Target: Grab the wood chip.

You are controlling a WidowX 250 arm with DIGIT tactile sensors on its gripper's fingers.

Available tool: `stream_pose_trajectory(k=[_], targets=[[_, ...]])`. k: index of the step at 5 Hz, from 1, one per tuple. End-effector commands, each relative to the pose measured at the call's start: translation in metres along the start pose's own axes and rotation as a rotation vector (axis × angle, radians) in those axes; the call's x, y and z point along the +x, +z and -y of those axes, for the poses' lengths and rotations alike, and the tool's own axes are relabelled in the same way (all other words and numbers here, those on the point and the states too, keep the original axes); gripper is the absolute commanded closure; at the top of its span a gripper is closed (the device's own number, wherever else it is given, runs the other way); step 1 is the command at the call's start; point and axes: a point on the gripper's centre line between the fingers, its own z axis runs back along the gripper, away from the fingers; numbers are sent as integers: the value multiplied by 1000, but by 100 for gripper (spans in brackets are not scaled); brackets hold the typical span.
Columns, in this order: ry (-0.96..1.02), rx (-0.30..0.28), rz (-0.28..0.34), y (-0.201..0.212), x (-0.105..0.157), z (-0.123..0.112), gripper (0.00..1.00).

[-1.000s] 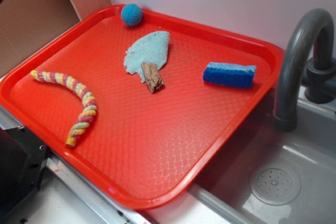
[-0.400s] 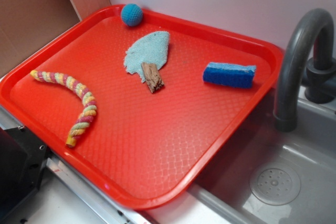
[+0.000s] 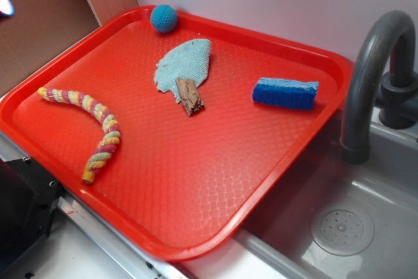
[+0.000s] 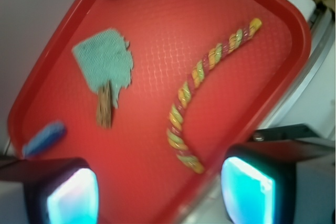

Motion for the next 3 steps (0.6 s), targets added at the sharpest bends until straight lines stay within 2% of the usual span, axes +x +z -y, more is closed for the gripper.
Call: stream_pose_trajectory(k=[1, 3], targets=[[21, 2, 46, -42, 11, 41, 0], [50, 62, -2, -84, 29, 65, 0]])
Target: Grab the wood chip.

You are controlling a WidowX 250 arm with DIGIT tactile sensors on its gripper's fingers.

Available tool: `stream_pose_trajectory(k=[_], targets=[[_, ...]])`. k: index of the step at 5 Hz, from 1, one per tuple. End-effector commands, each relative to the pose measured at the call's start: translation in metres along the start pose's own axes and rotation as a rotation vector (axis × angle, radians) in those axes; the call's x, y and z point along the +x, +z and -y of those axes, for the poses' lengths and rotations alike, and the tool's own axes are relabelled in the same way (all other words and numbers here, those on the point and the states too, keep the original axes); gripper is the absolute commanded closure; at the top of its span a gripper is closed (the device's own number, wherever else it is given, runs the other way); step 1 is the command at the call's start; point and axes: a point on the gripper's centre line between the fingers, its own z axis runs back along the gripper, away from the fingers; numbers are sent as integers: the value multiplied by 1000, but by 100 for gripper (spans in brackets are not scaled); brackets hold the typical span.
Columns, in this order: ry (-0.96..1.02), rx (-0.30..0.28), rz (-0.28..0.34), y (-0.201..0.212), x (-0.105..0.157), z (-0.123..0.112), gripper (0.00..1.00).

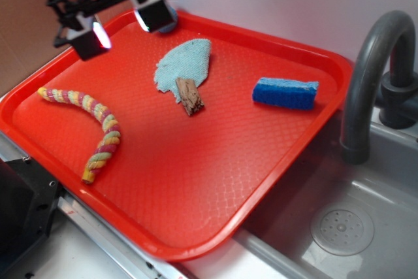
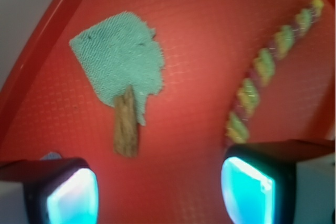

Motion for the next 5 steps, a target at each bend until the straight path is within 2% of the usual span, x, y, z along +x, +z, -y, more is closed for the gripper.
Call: stream_pose_trajectory(k=[1, 2, 3, 5], targets=[[-2, 26, 15, -26, 11, 23, 0], [-23, 65, -2, -49, 9, 25, 0], [-36, 78, -27, -61, 6, 29, 0], [-44, 78, -3, -84, 9, 39, 0]])
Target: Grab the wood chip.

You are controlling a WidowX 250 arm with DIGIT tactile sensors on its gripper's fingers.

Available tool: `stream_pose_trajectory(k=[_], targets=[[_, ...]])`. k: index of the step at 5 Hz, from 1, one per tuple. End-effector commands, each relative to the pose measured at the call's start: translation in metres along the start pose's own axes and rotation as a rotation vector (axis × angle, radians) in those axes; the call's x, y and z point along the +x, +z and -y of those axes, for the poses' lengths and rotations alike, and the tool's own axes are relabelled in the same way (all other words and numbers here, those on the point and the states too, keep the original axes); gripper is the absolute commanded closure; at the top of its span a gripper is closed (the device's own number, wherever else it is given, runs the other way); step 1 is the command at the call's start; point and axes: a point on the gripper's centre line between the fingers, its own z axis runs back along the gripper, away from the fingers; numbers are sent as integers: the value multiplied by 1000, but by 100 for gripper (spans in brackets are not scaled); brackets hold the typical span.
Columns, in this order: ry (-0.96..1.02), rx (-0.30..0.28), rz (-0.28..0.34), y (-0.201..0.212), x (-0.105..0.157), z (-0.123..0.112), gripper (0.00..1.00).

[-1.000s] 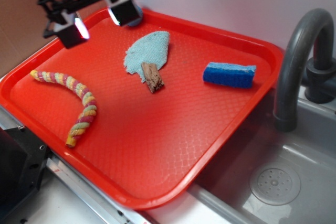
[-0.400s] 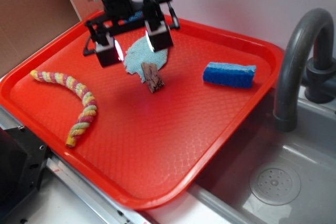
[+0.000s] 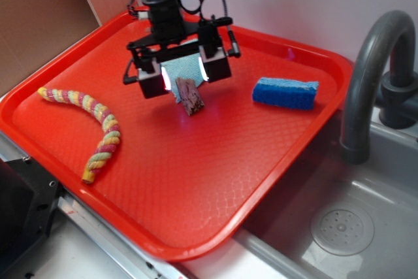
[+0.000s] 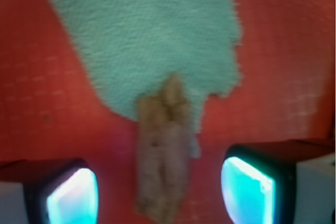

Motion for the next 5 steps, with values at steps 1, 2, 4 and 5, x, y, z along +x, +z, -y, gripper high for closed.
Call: stream_pose_trajectory(k=[1, 2, 4, 5], targets=[[2, -33, 42, -8, 6, 12, 0], [10, -20, 52, -12, 3, 8, 100], [18, -11, 72, -16, 0, 2, 100], [28, -16, 80, -12, 0, 1, 100]])
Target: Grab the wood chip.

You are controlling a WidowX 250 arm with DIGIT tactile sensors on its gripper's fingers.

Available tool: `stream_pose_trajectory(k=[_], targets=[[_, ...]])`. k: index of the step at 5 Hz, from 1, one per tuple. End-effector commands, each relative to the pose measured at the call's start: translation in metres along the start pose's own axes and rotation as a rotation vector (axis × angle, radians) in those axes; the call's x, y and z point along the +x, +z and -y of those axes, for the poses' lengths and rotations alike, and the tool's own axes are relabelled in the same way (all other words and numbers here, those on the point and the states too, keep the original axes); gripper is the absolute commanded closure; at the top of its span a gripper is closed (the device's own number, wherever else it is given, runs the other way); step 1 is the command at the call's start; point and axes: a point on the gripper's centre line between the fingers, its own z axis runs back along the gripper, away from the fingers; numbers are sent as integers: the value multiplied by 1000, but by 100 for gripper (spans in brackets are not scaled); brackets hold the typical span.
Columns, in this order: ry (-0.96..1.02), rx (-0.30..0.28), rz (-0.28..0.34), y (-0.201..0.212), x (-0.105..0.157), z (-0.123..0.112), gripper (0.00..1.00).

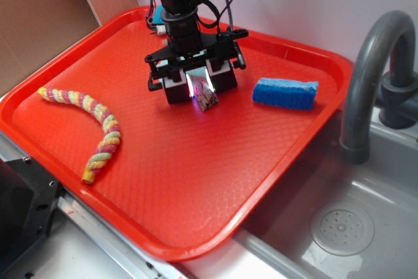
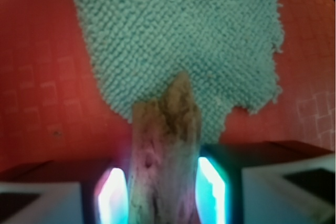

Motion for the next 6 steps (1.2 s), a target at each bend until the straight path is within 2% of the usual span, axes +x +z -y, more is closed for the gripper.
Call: stream_pose_trajectory(k=[1, 2, 4, 5, 6], targets=[[-1, -88, 31, 39, -2, -9, 100], [-92, -159, 9, 83, 0, -15, 100], [-542, -241, -67, 140, -8, -29, 100], [-723, -301, -117, 159, -13, -40, 100], [-662, -301, -116, 163, -14, -48, 100]])
